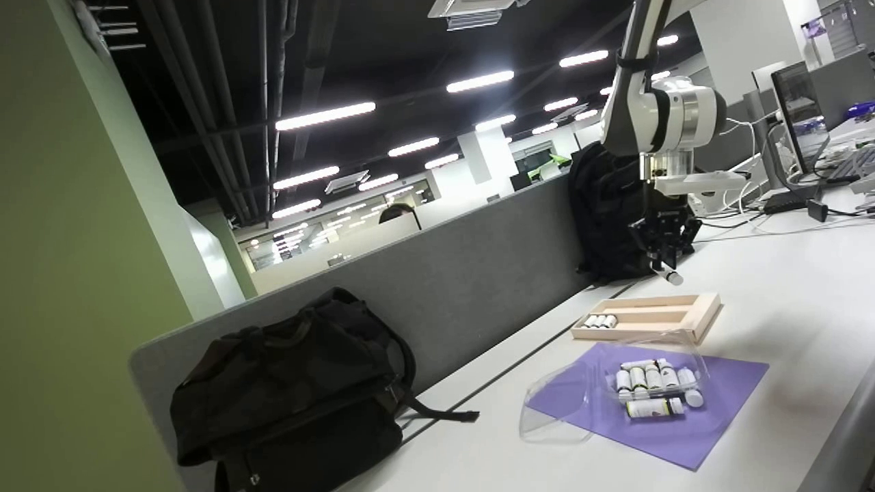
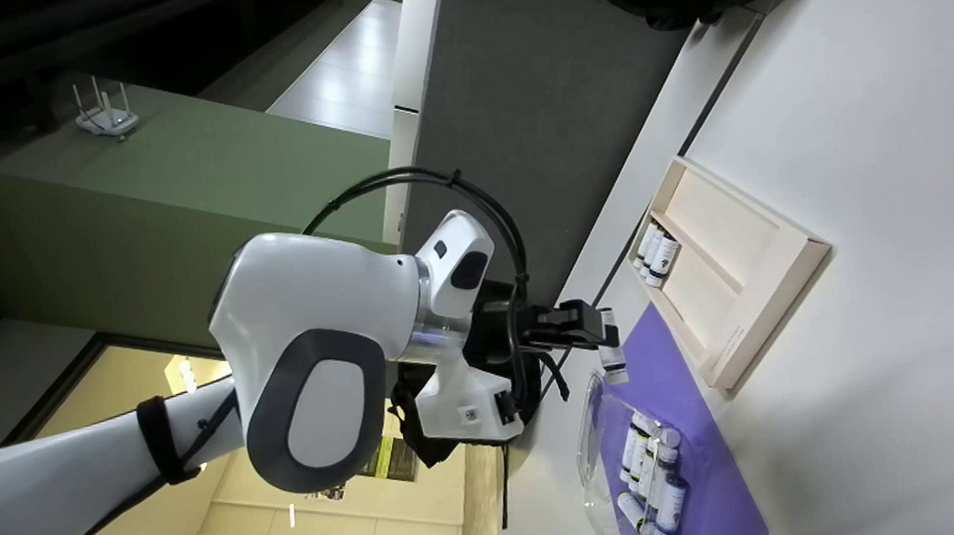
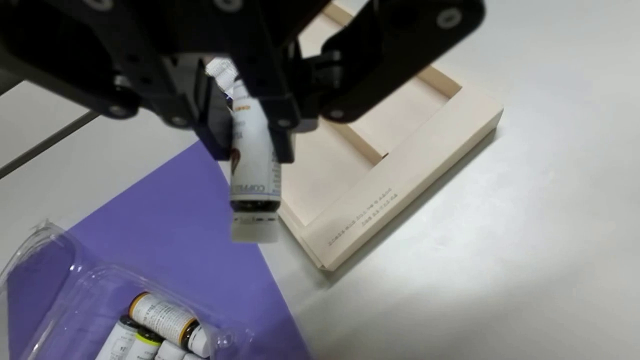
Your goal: Remove one bottle and put it in the wooden box
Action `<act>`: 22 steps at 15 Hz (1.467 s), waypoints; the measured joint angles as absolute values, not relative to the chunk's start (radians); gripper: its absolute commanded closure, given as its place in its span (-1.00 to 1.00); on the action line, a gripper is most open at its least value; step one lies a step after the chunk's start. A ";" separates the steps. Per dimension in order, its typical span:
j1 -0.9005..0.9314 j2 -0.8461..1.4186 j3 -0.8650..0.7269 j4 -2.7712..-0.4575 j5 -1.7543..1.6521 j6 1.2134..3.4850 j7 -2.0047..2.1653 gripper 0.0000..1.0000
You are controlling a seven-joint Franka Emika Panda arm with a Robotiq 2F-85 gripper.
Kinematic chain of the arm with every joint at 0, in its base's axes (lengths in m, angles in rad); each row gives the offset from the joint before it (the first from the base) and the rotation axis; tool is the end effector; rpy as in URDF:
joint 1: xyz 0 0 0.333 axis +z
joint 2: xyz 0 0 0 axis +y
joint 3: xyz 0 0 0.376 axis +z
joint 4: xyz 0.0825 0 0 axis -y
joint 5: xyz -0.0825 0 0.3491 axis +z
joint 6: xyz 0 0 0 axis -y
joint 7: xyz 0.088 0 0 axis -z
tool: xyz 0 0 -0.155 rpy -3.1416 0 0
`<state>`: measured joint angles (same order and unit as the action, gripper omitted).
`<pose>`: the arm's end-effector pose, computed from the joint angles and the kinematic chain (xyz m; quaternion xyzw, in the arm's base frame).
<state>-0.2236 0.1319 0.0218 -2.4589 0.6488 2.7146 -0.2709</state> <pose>0.4761 -0.1072 0.2959 -0.9549 0.2487 -0.0920 0.1332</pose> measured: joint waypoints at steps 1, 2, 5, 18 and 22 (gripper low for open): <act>-0.224 0.132 0.023 -2.460 0.649 2.715 -0.271 0.80; -0.223 0.133 0.023 -2.460 0.648 2.715 -0.271 0.80; -0.256 0.137 0.019 -2.432 0.797 2.636 -0.328 0.80; -0.332 0.294 -0.158 -2.251 1.177 2.282 -0.459 0.30; -0.329 0.295 -0.159 -2.250 1.177 2.282 -0.459 0.80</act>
<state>-0.3289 0.2945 -0.1592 -2.2498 1.1767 2.2821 -0.4595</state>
